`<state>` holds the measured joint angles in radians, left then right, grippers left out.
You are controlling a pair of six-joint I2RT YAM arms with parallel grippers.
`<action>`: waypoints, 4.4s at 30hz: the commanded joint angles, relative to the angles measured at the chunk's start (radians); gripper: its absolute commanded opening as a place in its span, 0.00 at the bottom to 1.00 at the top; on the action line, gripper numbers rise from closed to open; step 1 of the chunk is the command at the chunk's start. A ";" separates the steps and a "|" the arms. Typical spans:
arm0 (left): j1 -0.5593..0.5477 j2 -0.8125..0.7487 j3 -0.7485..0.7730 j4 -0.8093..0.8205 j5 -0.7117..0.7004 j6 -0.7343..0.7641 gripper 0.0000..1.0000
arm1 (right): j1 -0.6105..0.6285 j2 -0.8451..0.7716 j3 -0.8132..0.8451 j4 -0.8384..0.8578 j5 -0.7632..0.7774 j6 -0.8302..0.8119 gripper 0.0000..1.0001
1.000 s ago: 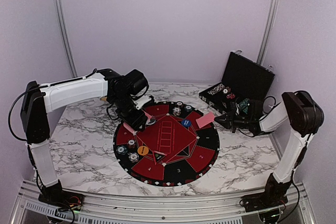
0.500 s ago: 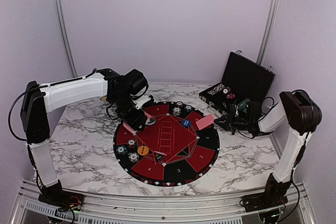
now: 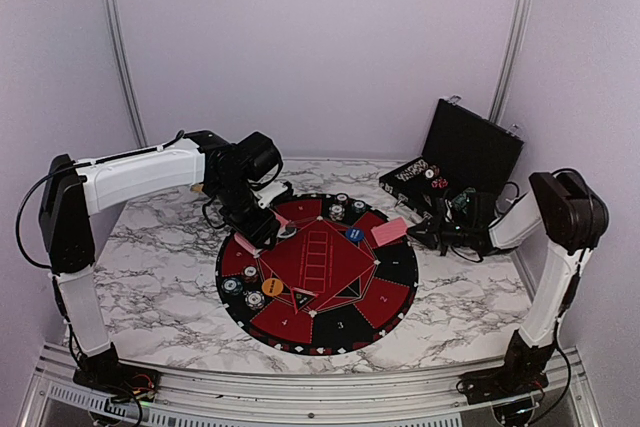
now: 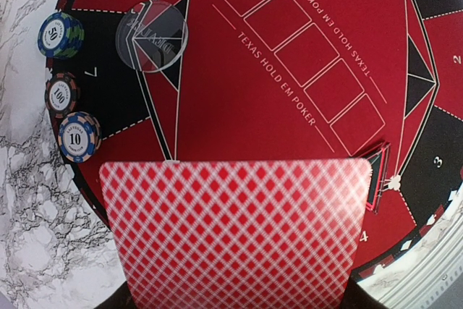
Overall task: Distribute texas hold em gaming equipment
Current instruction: Distribute the poker card in the small blind area, then pick up the poker card from the face-down deck piles.
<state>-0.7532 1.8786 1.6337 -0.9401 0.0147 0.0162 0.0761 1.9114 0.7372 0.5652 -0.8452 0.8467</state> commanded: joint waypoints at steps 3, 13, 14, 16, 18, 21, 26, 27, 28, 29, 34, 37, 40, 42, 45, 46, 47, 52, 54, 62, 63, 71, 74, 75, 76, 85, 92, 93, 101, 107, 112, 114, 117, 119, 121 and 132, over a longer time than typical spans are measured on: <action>0.005 -0.044 0.007 -0.002 -0.001 0.005 0.32 | 0.027 0.009 0.060 -0.132 0.074 -0.105 0.00; 0.005 -0.042 0.003 -0.005 0.002 0.004 0.32 | 0.077 -0.001 0.144 -0.329 0.191 -0.228 0.11; 0.005 -0.043 0.003 -0.005 0.002 0.005 0.32 | 0.077 -0.004 0.149 -0.346 0.205 -0.239 0.14; 0.005 -0.044 0.003 -0.005 0.002 0.005 0.32 | 0.078 -0.013 0.154 -0.378 0.236 -0.259 0.20; 0.005 -0.044 0.003 -0.005 0.004 0.005 0.32 | 0.079 -0.026 0.157 -0.403 0.259 -0.278 0.28; 0.005 -0.042 0.005 -0.004 0.006 0.005 0.32 | 0.084 -0.051 0.162 -0.446 0.300 -0.306 0.41; 0.005 -0.041 0.007 -0.005 0.011 0.006 0.32 | 0.086 -0.108 0.150 -0.488 0.341 -0.328 0.56; 0.005 -0.041 0.008 -0.004 0.016 0.005 0.32 | 0.087 -0.123 0.145 -0.487 0.341 -0.327 0.59; 0.005 -0.040 0.008 -0.004 0.022 0.005 0.32 | 0.090 -0.140 0.140 -0.485 0.334 -0.324 0.61; 0.004 -0.038 0.008 -0.005 0.026 0.005 0.32 | 0.097 -0.154 0.134 -0.474 0.321 -0.318 0.62; 0.003 -0.030 0.013 -0.005 0.036 0.004 0.32 | 0.151 -0.195 0.108 -0.356 0.170 -0.218 0.65; 0.000 -0.024 0.018 -0.005 0.039 0.003 0.32 | 0.206 -0.210 0.100 -0.268 0.115 -0.140 0.64; -0.003 -0.021 0.019 -0.005 0.043 0.001 0.32 | 0.257 -0.221 0.109 -0.214 0.091 -0.089 0.63; -0.007 -0.017 0.020 -0.005 0.045 -0.001 0.32 | 0.284 -0.222 0.107 -0.155 0.068 -0.037 0.62; -0.016 -0.010 0.025 -0.006 0.043 -0.001 0.32 | 0.328 -0.210 0.119 -0.100 0.049 0.029 0.60; -0.018 -0.007 0.029 -0.006 0.045 0.000 0.32 | 0.343 -0.202 0.123 -0.073 0.040 0.052 0.60; -0.020 -0.004 0.033 -0.006 0.045 -0.001 0.32 | 0.358 -0.193 0.125 -0.049 0.036 0.075 0.59; -0.033 0.008 0.047 -0.006 0.049 -0.003 0.32 | 0.437 -0.136 0.161 0.011 0.035 0.132 0.56; -0.036 0.011 0.049 -0.007 0.048 -0.003 0.32 | 0.463 -0.115 0.175 0.038 0.030 0.162 0.54; -0.049 0.011 0.049 -0.009 0.050 -0.008 0.32 | 0.539 -0.039 0.247 0.141 0.022 0.256 0.46; -0.050 0.011 0.049 -0.009 0.051 -0.008 0.32 | 0.546 -0.032 0.257 0.145 0.024 0.262 0.46; -0.057 0.011 0.048 -0.011 0.045 -0.008 0.32 | 0.589 0.033 0.337 0.150 0.021 0.291 0.40; -0.060 0.011 0.046 -0.011 0.044 -0.009 0.32 | 0.597 0.046 0.354 0.141 0.021 0.290 0.38; -0.060 0.012 0.046 -0.011 0.044 -0.009 0.32 | 0.600 0.051 0.357 0.140 0.021 0.289 0.37; -0.061 0.013 0.046 -0.011 0.044 -0.009 0.32 | 0.601 0.053 0.363 0.138 0.020 0.289 0.37; -0.061 0.017 0.045 -0.011 0.048 -0.008 0.32 | 0.622 0.074 0.398 0.102 0.020 0.271 0.35; -0.063 0.017 0.048 -0.011 0.048 -0.009 0.32 | 0.628 0.093 0.410 0.083 0.027 0.254 0.45; -0.062 0.017 0.048 -0.011 0.048 -0.009 0.32 | 0.629 0.096 0.412 0.074 0.028 0.249 0.47; -0.063 0.022 0.048 -0.012 0.051 -0.007 0.32 | 0.641 0.112 0.437 0.056 0.027 0.233 0.56; -0.062 0.021 0.051 -0.012 0.049 -0.005 0.32 | 0.657 0.131 0.455 0.052 0.024 0.230 0.63; -0.063 0.020 0.050 -0.012 0.048 -0.005 0.32 | 0.669 0.153 0.472 0.053 0.020 0.234 0.63; -0.063 0.021 0.051 -0.012 0.048 -0.005 0.32 | 0.674 0.161 0.480 0.053 0.017 0.236 0.63; -0.063 0.020 0.051 -0.012 0.048 -0.005 0.32 | 0.680 0.172 0.492 0.050 0.018 0.237 0.63; -0.063 0.021 0.050 -0.012 0.048 -0.005 0.32 | 0.681 0.178 0.496 0.049 0.017 0.237 0.63; -0.063 0.021 0.051 -0.012 0.048 -0.003 0.32 | 0.680 0.180 0.500 0.040 0.019 0.234 0.63; -0.063 0.014 0.045 -0.012 0.040 0.001 0.32 | 0.677 0.169 0.518 -0.081 0.071 0.157 0.56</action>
<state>-0.8112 1.8866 1.6539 -0.9463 0.0509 0.0086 0.7483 2.0785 1.2213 0.5541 -0.8131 1.0496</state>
